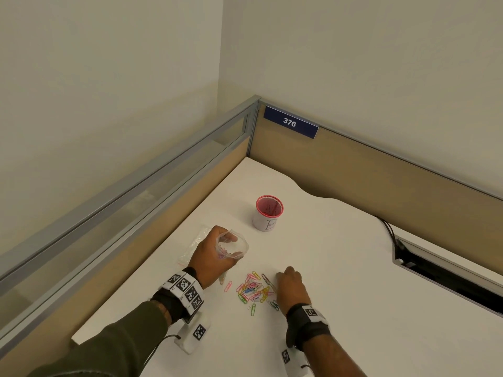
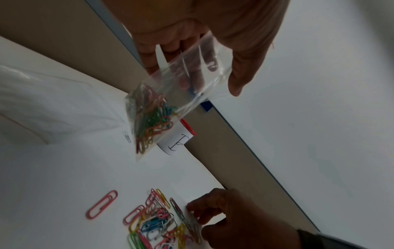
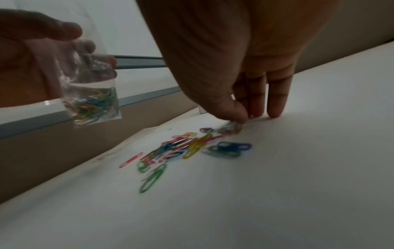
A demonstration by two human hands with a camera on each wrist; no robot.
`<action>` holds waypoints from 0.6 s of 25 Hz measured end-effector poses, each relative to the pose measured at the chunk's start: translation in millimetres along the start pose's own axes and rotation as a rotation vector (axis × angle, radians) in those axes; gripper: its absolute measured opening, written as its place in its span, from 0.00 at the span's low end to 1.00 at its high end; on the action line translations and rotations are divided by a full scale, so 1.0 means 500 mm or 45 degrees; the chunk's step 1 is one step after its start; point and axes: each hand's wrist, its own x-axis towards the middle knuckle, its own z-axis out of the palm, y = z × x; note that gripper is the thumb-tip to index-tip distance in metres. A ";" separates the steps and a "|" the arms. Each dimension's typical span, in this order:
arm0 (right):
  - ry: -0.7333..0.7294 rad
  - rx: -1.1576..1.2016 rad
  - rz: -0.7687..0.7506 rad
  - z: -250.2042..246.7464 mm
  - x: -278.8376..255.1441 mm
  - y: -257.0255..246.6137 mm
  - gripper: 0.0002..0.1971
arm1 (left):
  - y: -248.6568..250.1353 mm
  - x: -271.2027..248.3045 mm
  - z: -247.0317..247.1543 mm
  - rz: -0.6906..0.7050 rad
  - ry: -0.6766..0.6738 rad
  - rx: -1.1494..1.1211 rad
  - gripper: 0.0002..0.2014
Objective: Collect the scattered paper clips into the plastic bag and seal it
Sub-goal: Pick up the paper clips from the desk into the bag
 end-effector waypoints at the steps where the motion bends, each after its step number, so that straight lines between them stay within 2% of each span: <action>1: 0.012 -0.008 -0.026 0.008 0.000 -0.010 0.11 | -0.004 0.000 -0.005 0.002 0.011 -0.001 0.22; 3: 0.027 -0.006 -0.103 0.007 -0.003 -0.036 0.10 | -0.008 0.000 -0.009 0.003 0.009 -0.011 0.22; 6: 0.113 0.117 -0.167 -0.009 0.001 -0.062 0.14 | -0.008 -0.004 -0.005 -0.002 -0.002 0.006 0.22; 9: -0.051 0.149 -0.318 -0.014 0.005 -0.084 0.25 | -0.006 -0.007 0.002 -0.003 -0.014 0.012 0.22; 10: -0.102 0.114 -0.359 -0.011 0.004 -0.092 0.26 | -0.005 -0.007 0.003 -0.007 -0.016 0.012 0.23; 13: -0.033 0.026 -0.442 0.002 0.000 -0.092 0.16 | -0.002 -0.005 0.004 -0.014 -0.004 0.013 0.23; 15: 0.030 0.015 -0.411 -0.001 -0.004 -0.070 0.11 | 0.001 -0.004 0.003 -0.016 0.000 0.016 0.22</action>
